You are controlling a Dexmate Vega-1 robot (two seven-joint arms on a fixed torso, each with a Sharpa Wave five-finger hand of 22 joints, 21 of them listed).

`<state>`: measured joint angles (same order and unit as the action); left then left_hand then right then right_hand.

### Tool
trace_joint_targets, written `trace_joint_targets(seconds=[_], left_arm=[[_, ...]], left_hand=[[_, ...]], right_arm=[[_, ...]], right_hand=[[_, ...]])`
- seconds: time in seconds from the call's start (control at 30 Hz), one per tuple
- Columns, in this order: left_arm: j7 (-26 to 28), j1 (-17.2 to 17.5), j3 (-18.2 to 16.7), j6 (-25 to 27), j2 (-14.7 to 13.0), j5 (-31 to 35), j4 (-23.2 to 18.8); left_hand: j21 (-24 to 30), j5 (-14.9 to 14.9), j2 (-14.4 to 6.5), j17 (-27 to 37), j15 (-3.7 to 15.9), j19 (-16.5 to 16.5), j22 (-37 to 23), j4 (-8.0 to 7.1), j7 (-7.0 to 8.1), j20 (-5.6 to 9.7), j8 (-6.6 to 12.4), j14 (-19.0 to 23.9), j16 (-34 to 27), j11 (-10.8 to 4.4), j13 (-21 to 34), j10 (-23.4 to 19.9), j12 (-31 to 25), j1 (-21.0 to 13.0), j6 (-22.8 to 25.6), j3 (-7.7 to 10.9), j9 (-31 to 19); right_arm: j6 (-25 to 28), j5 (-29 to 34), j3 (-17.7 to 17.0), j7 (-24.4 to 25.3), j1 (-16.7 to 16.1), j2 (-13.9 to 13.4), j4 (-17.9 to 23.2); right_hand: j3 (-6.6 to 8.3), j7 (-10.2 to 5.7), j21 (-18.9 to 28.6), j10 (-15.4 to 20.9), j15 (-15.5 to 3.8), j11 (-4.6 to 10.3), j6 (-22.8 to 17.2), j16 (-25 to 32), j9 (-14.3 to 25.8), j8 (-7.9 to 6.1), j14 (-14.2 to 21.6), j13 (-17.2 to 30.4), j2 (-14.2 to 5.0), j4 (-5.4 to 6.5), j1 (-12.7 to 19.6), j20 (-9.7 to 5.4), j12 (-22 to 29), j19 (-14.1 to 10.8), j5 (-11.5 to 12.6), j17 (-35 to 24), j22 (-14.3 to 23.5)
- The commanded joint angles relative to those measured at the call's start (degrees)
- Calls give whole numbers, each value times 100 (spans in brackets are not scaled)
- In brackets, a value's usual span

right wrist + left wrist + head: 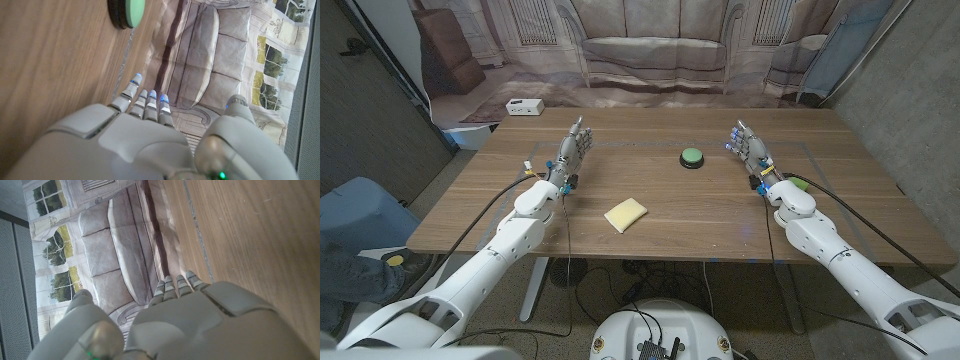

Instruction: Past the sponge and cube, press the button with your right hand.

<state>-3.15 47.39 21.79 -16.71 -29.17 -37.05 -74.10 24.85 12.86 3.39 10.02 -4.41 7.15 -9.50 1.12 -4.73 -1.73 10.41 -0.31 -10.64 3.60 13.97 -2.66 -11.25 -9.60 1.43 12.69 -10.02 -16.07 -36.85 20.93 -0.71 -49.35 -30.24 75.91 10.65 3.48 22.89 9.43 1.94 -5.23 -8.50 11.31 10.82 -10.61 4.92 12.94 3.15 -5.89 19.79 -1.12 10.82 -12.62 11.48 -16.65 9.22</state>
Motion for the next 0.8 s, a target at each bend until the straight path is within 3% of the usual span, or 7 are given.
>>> trace_joint_targets(seconds=[0.03, 0.5, 0.8], left_arm=[[-121, 1, 48, -11, -39, 18, -92], [-129, 193, -8, 32, -253, 19, -487], [-86, 205, -18, 17, -277, 62, -447]], left_hand=[[5, 29, 0, 23, -41, 39, -26, -6, -61, -9, 42, -2, -23, 55, -1, -18, -35, -61, 7, 40, -23], [-30, 28, -38, 22, -54, 23, -27, 3, -76, -10, 49, 12, -28, 54, -30, -45, -49, -88, 30, 52, -23], [-69, 14, -127, 19, -39, -148, -28, 33, -109, -48, 100, 207, -87, 72, -94, -208, -113, -163, 200, 86, -26]], right_arm=[[-97, 49, -84, 173, -225, -87, 215], [-240, 207, -106, 241, -399, -212, 544], [-467, 132, -108, -96, -355, -220, 487]], right_hand=[[42, -2, 25, 50, -7, 0, -68, 26, 9, -40, 61, 10, -9, -5, 44, -7, 41, -40, 44, -24, 30], [31, -33, -8, 129, -17, -1, -127, 39, 5, -63, 93, -23, -13, -9, 35, -10, 67, -84, 49, 11, 31], [27, -29, -41, 163, -30, 11, -217, 58, 3, -95, 140, -49, -30, -10, 28, -7, 74, -111, 56, 38, 32]])
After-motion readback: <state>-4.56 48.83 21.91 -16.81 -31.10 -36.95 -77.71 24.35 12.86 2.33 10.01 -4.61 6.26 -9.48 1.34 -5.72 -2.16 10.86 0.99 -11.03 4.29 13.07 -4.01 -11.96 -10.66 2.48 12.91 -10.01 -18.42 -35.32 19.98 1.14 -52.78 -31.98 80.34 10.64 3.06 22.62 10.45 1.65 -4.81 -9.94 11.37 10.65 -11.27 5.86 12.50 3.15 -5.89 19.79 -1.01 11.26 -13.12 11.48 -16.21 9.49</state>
